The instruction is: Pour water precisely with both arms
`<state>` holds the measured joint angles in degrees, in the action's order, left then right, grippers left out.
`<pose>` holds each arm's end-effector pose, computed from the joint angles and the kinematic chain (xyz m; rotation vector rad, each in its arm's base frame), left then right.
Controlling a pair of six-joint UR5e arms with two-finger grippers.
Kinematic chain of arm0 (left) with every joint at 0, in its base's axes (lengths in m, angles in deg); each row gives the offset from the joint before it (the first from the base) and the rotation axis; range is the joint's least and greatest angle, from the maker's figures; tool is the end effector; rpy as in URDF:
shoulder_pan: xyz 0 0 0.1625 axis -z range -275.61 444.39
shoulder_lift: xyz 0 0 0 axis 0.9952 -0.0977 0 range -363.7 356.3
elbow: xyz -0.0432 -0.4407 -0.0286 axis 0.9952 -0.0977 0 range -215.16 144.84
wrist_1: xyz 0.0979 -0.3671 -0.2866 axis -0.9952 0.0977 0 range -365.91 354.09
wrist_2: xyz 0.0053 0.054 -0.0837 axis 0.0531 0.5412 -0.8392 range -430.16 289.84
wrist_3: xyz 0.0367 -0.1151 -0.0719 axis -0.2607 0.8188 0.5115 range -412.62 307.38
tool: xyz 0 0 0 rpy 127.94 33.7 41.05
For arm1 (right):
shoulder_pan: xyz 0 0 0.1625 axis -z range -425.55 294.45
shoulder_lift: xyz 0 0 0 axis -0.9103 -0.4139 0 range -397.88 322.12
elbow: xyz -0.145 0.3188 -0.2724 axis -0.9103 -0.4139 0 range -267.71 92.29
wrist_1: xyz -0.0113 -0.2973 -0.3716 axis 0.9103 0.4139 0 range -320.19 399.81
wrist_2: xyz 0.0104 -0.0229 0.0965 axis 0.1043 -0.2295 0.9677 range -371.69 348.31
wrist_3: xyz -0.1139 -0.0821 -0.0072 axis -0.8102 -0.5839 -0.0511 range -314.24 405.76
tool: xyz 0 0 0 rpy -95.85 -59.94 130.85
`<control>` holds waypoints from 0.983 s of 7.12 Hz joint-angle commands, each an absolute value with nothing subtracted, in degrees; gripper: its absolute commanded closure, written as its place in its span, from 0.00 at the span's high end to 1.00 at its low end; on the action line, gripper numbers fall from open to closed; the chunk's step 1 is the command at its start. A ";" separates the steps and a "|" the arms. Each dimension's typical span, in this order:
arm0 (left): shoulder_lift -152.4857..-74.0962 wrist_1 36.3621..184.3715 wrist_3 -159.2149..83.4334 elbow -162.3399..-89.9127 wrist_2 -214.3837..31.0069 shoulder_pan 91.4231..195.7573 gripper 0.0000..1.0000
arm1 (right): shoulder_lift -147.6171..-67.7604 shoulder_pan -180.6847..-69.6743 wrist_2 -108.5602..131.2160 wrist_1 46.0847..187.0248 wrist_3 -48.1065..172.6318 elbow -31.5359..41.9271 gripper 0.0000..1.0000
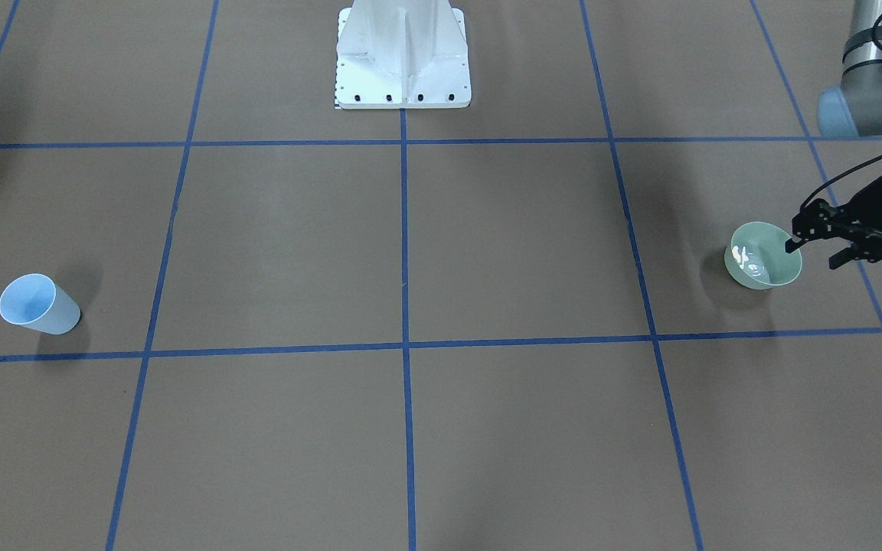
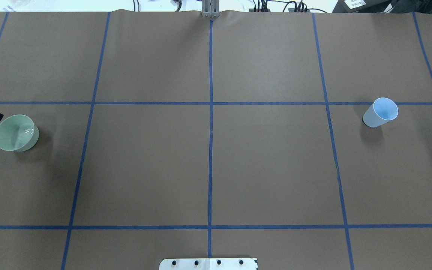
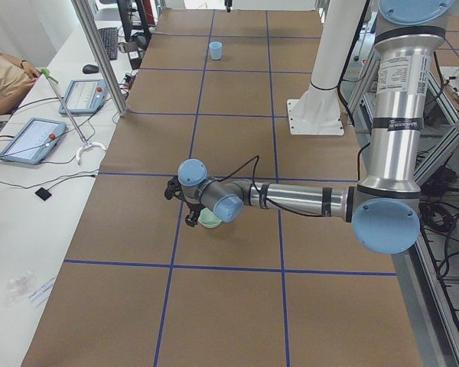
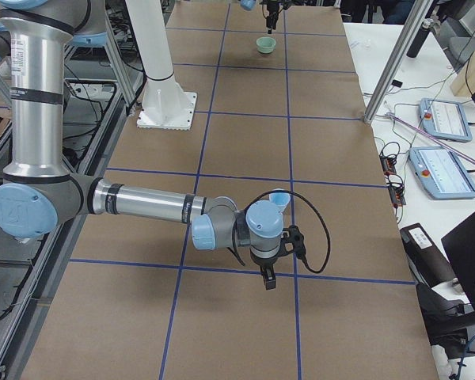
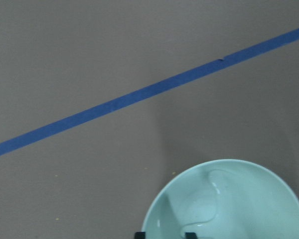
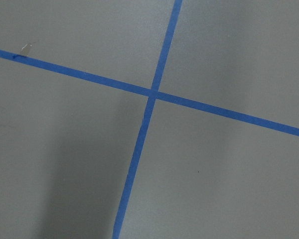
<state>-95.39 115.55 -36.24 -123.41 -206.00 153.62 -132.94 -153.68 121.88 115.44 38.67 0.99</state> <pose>0.1846 -0.5782 0.6381 0.2434 0.9055 0.2901 0.0192 -0.5288 0.7420 0.1678 -0.7537 -0.2016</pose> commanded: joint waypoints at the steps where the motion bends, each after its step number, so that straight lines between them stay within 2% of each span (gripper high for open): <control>1: -95.45 112.42 -42.12 -123.66 -205.86 158.99 1.00 | -132.98 -153.70 121.81 115.39 38.64 0.71 1.00; 4: -96.95 100.11 -62.14 -124.01 -204.29 170.14 1.00 | -133.15 -153.62 120.05 115.48 38.29 0.71 1.00; 7: -98.44 85.02 -70.17 -128.74 -204.19 174.65 1.00 | -133.33 -153.70 120.14 115.48 38.29 0.79 1.00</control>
<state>-98.06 91.57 -66.70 -126.65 -204.25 172.79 -133.19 -153.63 120.08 115.48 38.23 0.74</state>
